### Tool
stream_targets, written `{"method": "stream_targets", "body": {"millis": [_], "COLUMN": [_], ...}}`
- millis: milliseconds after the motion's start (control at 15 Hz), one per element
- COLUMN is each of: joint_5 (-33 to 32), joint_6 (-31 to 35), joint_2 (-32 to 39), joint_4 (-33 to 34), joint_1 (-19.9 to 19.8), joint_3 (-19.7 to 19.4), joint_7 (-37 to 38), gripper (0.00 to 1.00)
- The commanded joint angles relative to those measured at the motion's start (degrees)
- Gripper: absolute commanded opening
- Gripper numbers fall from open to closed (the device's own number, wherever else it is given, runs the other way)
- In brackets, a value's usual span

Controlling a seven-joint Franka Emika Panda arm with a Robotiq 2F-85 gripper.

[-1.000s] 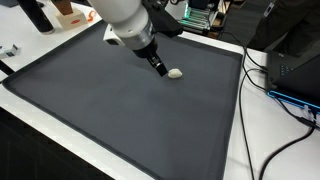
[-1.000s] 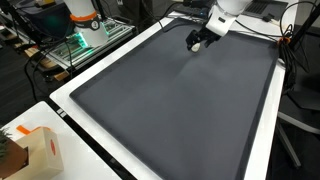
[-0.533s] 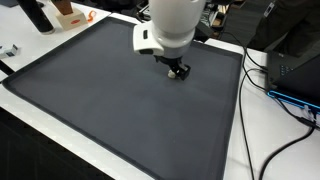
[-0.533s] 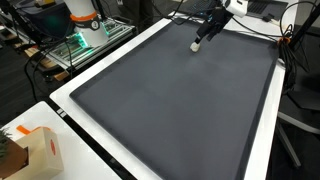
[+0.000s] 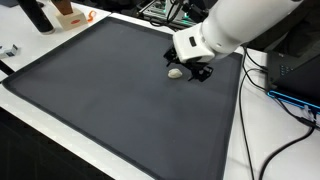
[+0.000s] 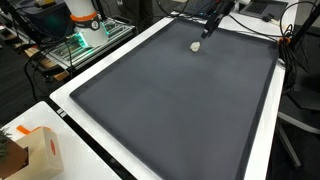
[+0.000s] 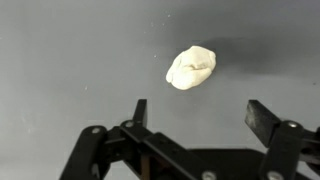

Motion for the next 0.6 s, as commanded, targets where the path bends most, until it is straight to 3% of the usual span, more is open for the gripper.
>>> {"method": "stream_targets", "body": {"millis": [0, 400, 533], "joint_5": [-5.24, -6.4, -5.2], "joint_6": [2.53, 7.07, 5.16], "joint_2": [-0.12, -1.45, 0.03], "joint_4": [-1.19, -4.08, -1.19], "joint_1": [1.59, 1.65, 1.69], "joint_3": [-0.02, 1.1, 0.86], "joint_7": [-1.38, -4.2, -3.5], "gripper": [1.0, 1.0, 1.0]}}
